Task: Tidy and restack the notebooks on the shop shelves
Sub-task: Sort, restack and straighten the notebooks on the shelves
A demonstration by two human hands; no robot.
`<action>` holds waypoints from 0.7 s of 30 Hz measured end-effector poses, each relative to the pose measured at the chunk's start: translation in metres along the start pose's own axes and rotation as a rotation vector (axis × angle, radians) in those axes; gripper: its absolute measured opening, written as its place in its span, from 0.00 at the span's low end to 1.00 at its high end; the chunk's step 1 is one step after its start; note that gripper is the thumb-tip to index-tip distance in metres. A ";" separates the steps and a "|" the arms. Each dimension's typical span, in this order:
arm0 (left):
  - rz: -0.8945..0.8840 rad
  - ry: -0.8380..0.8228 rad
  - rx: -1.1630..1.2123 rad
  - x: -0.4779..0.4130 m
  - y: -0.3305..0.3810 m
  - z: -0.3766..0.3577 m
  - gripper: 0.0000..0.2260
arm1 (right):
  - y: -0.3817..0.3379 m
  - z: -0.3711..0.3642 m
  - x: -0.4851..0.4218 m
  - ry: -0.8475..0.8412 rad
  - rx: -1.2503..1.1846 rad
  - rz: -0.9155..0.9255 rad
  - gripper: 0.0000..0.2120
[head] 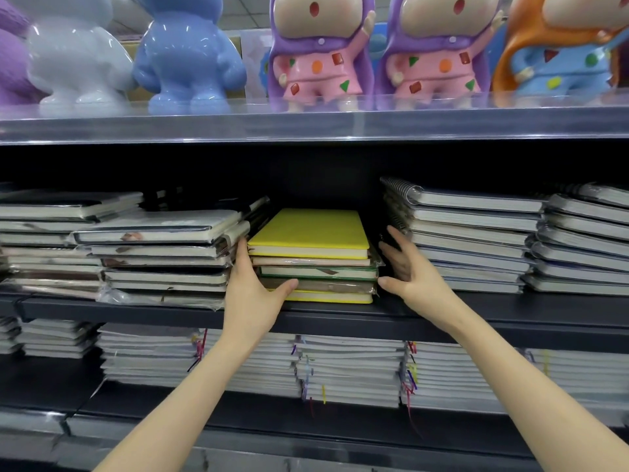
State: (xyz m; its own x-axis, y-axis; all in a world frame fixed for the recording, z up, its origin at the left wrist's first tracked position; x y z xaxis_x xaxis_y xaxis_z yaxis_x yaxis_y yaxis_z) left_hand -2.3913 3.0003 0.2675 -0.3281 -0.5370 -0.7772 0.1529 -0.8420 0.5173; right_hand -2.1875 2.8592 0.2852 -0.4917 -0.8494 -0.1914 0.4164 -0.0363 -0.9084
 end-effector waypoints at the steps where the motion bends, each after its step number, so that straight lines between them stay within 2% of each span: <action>1: 0.001 -0.006 0.001 0.000 -0.001 0.000 0.47 | -0.001 -0.002 0.001 -0.011 0.020 -0.006 0.38; 4: 0.005 -0.031 -0.014 0.001 -0.003 0.001 0.47 | -0.004 -0.014 -0.001 -0.023 0.068 0.012 0.34; 11: -0.043 -0.056 -0.087 0.001 -0.001 0.000 0.42 | 0.004 -0.020 -0.004 -0.003 0.021 0.029 0.36; 17: -0.030 -0.046 -0.144 -0.005 -0.002 0.000 0.41 | 0.004 -0.023 0.000 0.154 0.008 0.110 0.27; 21: -0.036 -0.013 -0.145 -0.003 -0.002 -0.002 0.40 | 0.006 -0.022 -0.003 0.197 -0.046 0.093 0.24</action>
State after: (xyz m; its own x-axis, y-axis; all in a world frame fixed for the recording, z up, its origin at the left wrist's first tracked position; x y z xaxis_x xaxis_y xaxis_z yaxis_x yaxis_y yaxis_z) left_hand -2.3886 3.0033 0.2685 -0.3473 -0.5066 -0.7892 0.2735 -0.8597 0.4315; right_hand -2.2009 2.8730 0.2720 -0.5945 -0.7288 -0.3397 0.4337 0.0651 -0.8987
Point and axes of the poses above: each hand's wrist, its own x-axis away from the middle knuckle, its own z-axis out of the back of the hand, y = z × x, the point moved 2 cm from there along -x, towards the middle knuckle, and after that the axes turned 15 degrees about -z, right-handed, at the moved point
